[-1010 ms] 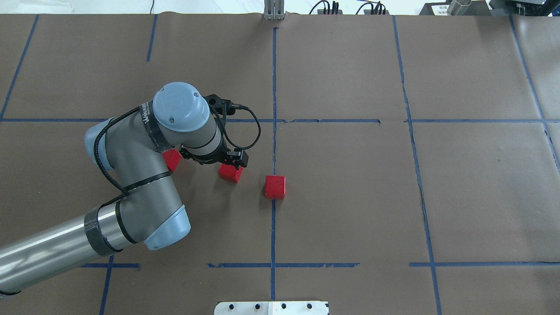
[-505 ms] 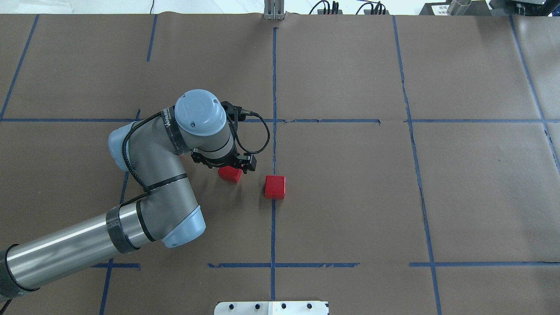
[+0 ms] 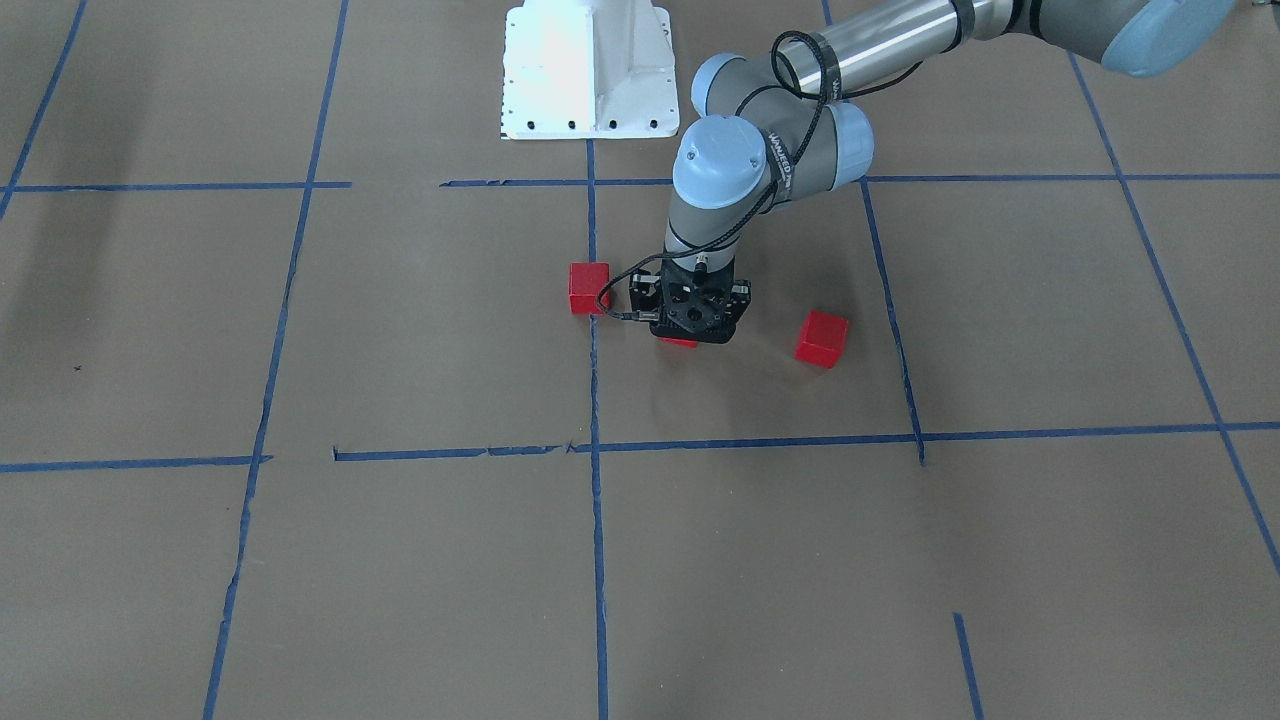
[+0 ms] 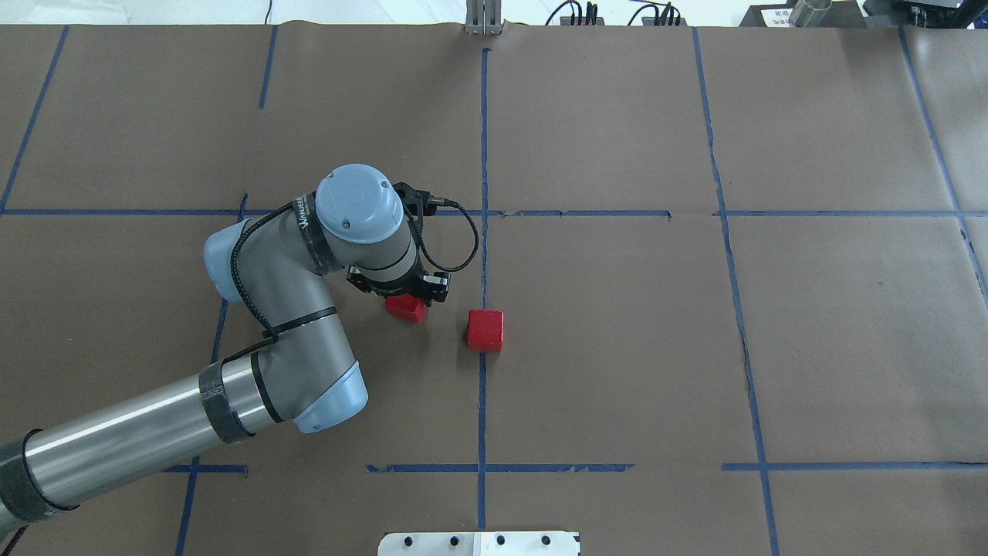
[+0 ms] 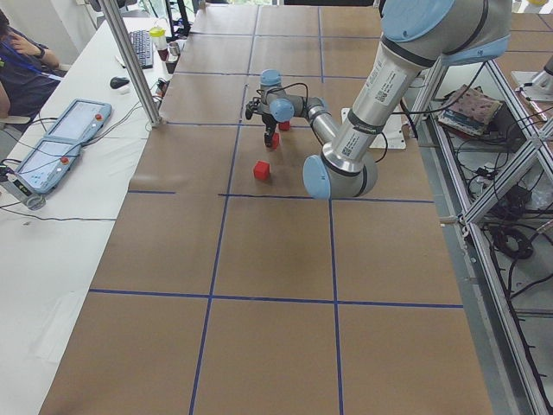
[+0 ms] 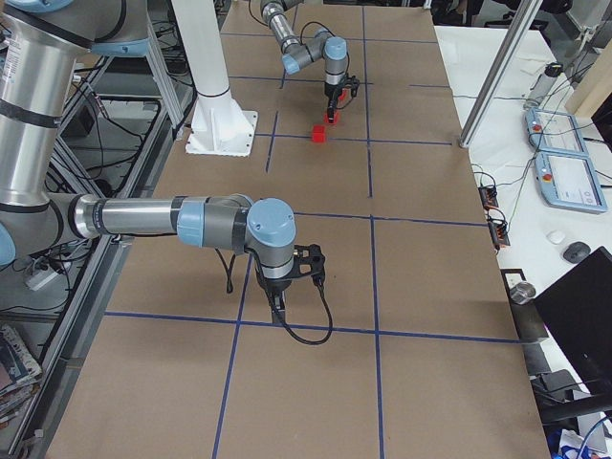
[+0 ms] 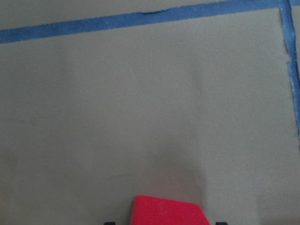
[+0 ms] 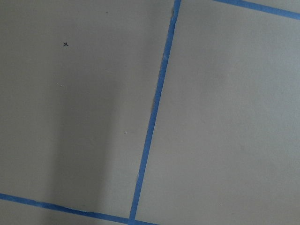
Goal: Form red blocks into L shape at center
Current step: 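Close the left gripper on that red cube and lift it, then place the cube with the left gripper just farther from the robot than the center cube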
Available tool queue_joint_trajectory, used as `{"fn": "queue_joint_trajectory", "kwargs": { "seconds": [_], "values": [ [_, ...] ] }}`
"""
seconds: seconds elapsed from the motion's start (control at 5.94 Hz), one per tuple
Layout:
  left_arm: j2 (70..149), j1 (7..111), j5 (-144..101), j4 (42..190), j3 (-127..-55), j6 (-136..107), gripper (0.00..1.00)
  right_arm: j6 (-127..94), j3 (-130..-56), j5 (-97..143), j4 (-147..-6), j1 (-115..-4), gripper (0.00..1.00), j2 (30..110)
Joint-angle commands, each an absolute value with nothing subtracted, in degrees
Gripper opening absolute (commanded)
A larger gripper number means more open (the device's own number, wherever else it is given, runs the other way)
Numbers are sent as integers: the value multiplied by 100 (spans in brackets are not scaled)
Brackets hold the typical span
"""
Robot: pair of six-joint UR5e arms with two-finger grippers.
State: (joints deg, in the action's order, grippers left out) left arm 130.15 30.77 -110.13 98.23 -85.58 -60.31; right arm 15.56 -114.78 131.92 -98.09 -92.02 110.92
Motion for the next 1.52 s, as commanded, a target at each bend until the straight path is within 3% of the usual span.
{"fn": "queue_joint_trajectory", "kwargs": {
  "seconds": [0.0, 0.34, 0.67, 1.35],
  "values": [
    [13182, 3094, -11030, 9730, -8560, -6055, 35, 1556, -11479, 13201, -9809, -9202, 100, 11092],
    [13568, 3094, -10995, 9406, -8508, -6572, 27, 1556, -11479, 13192, -9809, -9202, 100, 11092],
    [14498, 3076, -10986, 9395, -7423, -7012, 27, 1556, -11479, 13192, -9809, -9202, 100, 11092],
    [14528, 2716, -10573, 9413, -7356, -7356, 27, 1573, -11479, 13184, -9809, -9202, 100, 11092]
  ]
}}
